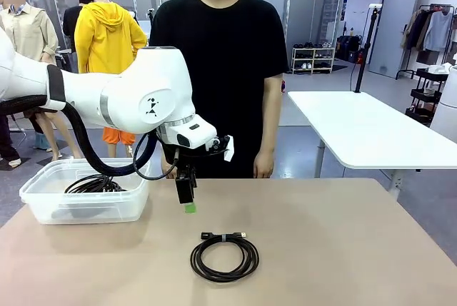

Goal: Organize and store the cables.
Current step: Place the USB Extension Cable into the Organizing box.

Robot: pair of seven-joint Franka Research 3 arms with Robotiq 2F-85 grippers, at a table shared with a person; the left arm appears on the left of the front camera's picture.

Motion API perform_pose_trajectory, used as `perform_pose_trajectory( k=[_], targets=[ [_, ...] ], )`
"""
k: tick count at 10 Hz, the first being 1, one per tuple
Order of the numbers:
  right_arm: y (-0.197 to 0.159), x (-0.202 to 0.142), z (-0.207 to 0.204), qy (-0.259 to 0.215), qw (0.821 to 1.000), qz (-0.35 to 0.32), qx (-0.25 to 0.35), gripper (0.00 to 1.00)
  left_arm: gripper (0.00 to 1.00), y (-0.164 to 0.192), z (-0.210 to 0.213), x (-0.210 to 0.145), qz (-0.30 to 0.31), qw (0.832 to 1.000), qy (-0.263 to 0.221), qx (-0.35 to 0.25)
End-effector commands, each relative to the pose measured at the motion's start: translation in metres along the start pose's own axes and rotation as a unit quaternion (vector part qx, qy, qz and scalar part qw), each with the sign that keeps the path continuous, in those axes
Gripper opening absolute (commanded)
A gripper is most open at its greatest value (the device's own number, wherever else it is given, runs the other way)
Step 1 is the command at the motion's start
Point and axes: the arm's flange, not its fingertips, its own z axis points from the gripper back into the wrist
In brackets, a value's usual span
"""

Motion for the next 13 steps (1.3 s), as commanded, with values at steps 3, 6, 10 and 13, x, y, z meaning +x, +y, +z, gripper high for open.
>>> perform_pose_trajectory(
  k=[3, 6, 10, 13],
  targets=[
    [0.000, 0.001, 0.002, -0.007, 1.000, 0.009, -0.002, 1.00, 1.00, 0.006, -0.047, 0.056, 0.036, 0.998, 0.027, 0.045],
    [0.000, 0.001, 0.002, -0.007, 1.000, 0.009, -0.002, 1.00, 1.00, 0.022, -0.088, 0.080, 0.024, 0.998, 0.063, 0.020],
    [0.000, 0.001, 0.002, -0.007, 1.000, 0.009, -0.002, 1.00, 1.00, 0.036, -0.106, 0.091, -0.011, 0.996, 0.083, 0.010],
    [0.000, 0.001, 0.002, -0.007, 1.000, 0.009, -0.002, 1.00, 1.00, 0.045, -0.122, 0.094, -0.032, 0.995, 0.089, -0.008]
  ],
)
